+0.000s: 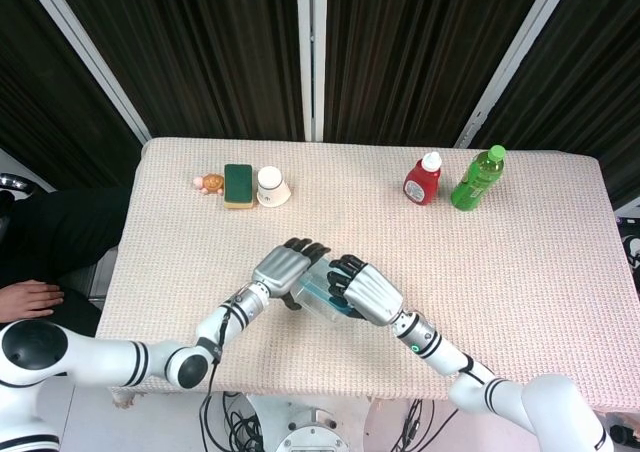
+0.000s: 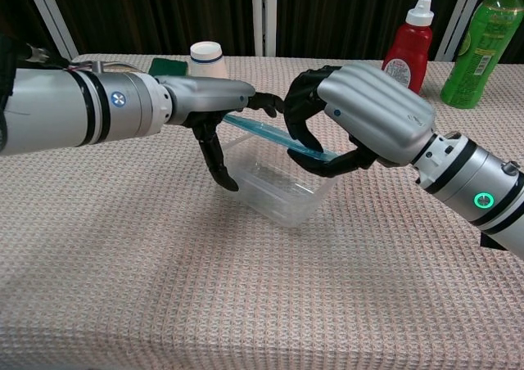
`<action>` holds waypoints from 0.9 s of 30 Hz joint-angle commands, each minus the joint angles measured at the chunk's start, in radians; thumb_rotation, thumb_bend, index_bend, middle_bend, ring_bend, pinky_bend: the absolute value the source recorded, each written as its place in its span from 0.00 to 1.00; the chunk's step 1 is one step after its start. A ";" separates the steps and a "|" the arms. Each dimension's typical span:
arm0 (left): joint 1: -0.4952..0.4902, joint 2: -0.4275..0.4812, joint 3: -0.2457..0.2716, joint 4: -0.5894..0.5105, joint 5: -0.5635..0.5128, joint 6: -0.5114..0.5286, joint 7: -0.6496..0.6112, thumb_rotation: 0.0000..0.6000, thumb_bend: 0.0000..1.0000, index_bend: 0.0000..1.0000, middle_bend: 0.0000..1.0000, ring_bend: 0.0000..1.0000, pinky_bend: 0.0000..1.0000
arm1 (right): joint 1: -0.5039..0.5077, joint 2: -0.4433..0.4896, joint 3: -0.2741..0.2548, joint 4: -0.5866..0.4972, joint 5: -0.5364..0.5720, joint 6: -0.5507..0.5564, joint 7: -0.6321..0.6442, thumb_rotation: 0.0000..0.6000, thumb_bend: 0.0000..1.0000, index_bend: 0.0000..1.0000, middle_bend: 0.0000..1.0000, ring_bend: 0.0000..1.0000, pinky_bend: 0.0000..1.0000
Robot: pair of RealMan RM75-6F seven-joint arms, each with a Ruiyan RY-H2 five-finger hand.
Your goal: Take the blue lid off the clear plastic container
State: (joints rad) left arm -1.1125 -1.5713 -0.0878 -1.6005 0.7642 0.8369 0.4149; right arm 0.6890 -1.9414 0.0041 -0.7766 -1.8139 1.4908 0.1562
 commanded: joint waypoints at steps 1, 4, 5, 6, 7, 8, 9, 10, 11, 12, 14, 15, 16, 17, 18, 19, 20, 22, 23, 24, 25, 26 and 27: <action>0.014 0.014 0.005 -0.013 0.013 0.024 0.011 1.00 0.06 0.02 0.04 0.00 0.09 | 0.007 -0.001 0.006 0.016 -0.005 0.015 -0.019 1.00 0.39 0.79 0.52 0.33 0.36; 0.032 0.039 0.005 -0.030 0.024 0.041 0.007 1.00 0.06 0.02 0.04 0.00 0.09 | 0.015 0.010 0.015 0.023 -0.008 0.030 -0.048 1.00 0.44 0.80 0.53 0.34 0.36; 0.037 0.048 0.005 -0.035 0.027 0.046 0.005 1.00 0.06 0.02 0.04 0.00 0.09 | 0.018 0.016 0.016 0.022 -0.009 0.029 -0.056 1.00 0.45 0.81 0.53 0.35 0.36; 0.045 0.059 0.005 -0.040 0.031 0.052 0.003 1.00 0.06 0.02 0.04 0.00 0.09 | 0.022 0.027 0.017 0.018 -0.009 0.026 -0.068 1.00 0.46 0.81 0.54 0.35 0.36; 0.051 0.068 0.006 -0.044 0.035 0.058 0.002 1.00 0.06 0.02 0.04 0.00 0.09 | 0.025 0.036 0.017 0.015 -0.010 0.025 -0.079 1.00 0.47 0.81 0.54 0.35 0.36; 0.058 0.078 0.007 -0.048 0.039 0.064 0.000 1.00 0.06 0.02 0.04 0.00 0.09 | 0.027 0.046 0.018 0.010 -0.010 0.022 -0.089 1.00 0.49 0.82 0.54 0.35 0.36; 0.069 0.090 0.006 -0.053 0.043 0.074 -0.007 1.00 0.06 0.02 0.04 0.00 0.09 | 0.028 0.060 0.018 0.001 -0.008 0.018 -0.104 1.00 0.50 0.82 0.54 0.35 0.36; 0.078 0.099 0.005 -0.056 0.048 0.081 -0.013 1.00 0.06 0.02 0.04 0.00 0.09 | 0.029 0.072 0.019 -0.007 -0.007 0.015 -0.115 1.00 0.51 0.82 0.54 0.35 0.36; 0.087 0.108 0.004 -0.058 0.052 0.087 -0.023 1.00 0.06 0.02 0.04 0.00 0.09 | 0.028 0.084 0.020 -0.015 -0.004 0.012 -0.125 1.00 0.52 0.82 0.54 0.36 0.36; 0.101 0.120 0.002 -0.061 0.058 0.094 -0.038 1.00 0.06 0.02 0.04 0.00 0.09 | 0.027 0.101 0.021 -0.026 0.001 0.006 -0.140 1.00 0.52 0.82 0.54 0.36 0.36; 0.124 0.144 -0.001 -0.062 0.071 0.105 -0.065 1.00 0.06 0.02 0.04 0.00 0.09 | 0.022 0.131 0.022 -0.047 0.013 -0.010 -0.163 1.00 0.52 0.82 0.54 0.36 0.35; 0.135 0.155 -0.002 -0.064 0.078 0.109 -0.076 1.00 0.06 0.02 0.04 0.00 0.09 | 0.019 0.144 0.022 -0.055 0.018 -0.018 -0.171 1.00 0.52 0.82 0.54 0.36 0.35; 0.146 0.166 -0.002 -0.066 0.088 0.117 -0.087 1.00 0.06 0.02 0.04 0.00 0.09 | 0.016 0.157 0.022 -0.062 0.025 -0.027 -0.179 1.00 0.52 0.82 0.54 0.35 0.35; 0.159 0.176 0.000 -0.068 0.099 0.128 -0.097 1.00 0.06 0.02 0.04 0.00 0.09 | 0.013 0.170 0.023 -0.067 0.033 -0.038 -0.187 1.00 0.52 0.82 0.54 0.35 0.35; 0.180 0.190 0.002 -0.073 0.117 0.147 -0.112 1.00 0.06 0.02 0.04 0.00 0.09 | 0.009 0.186 0.024 -0.070 0.045 -0.055 -0.194 1.00 0.52 0.82 0.54 0.35 0.35; 0.196 0.199 0.006 -0.076 0.133 0.162 -0.124 1.00 0.06 0.02 0.04 0.00 0.09 | 0.006 0.196 0.026 -0.069 0.058 -0.070 -0.196 1.00 0.52 0.82 0.54 0.35 0.35; 0.213 0.208 0.010 -0.078 0.149 0.179 -0.134 1.00 0.06 0.02 0.04 0.00 0.08 | 0.003 0.206 0.029 -0.068 0.073 -0.088 -0.196 1.00 0.52 0.82 0.54 0.34 0.35; 0.252 0.224 0.022 -0.079 0.183 0.220 -0.152 1.00 0.06 0.02 0.04 0.00 0.08 | -0.003 0.221 0.040 -0.061 0.114 -0.136 -0.189 1.00 0.51 0.81 0.54 0.34 0.34; 0.269 0.229 0.027 -0.078 0.197 0.237 -0.158 1.00 0.06 0.02 0.04 0.00 0.08 | -0.005 0.224 0.046 -0.058 0.132 -0.157 -0.186 1.00 0.49 0.78 0.54 0.33 0.32; 0.290 0.234 0.034 -0.077 0.212 0.257 -0.165 1.00 0.06 0.02 0.04 0.00 0.08 | -0.008 0.228 0.052 -0.059 0.159 -0.193 -0.184 1.00 0.47 0.73 0.52 0.31 0.30; 0.304 0.239 0.039 -0.077 0.222 0.269 -0.171 1.00 0.06 0.02 0.04 0.00 0.08 | -0.009 0.232 0.055 -0.068 0.178 -0.223 -0.185 1.00 0.44 0.68 0.50 0.29 0.28; 0.324 0.244 0.045 -0.078 0.231 0.282 -0.181 1.00 0.06 0.02 0.04 0.00 0.08 | -0.011 0.241 0.060 -0.090 0.208 -0.271 -0.197 1.00 0.39 0.54 0.45 0.23 0.21; 0.339 0.248 0.049 -0.079 0.238 0.291 -0.189 1.00 0.06 0.02 0.04 0.00 0.08 | -0.013 0.253 0.062 -0.120 0.232 -0.312 -0.212 1.00 0.35 0.42 0.40 0.19 0.17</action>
State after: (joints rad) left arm -0.7992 -1.3361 -0.0517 -1.6774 0.9828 1.1103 0.2442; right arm 0.6850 -1.7166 0.0508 -0.8489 -1.6524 1.2771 -0.0349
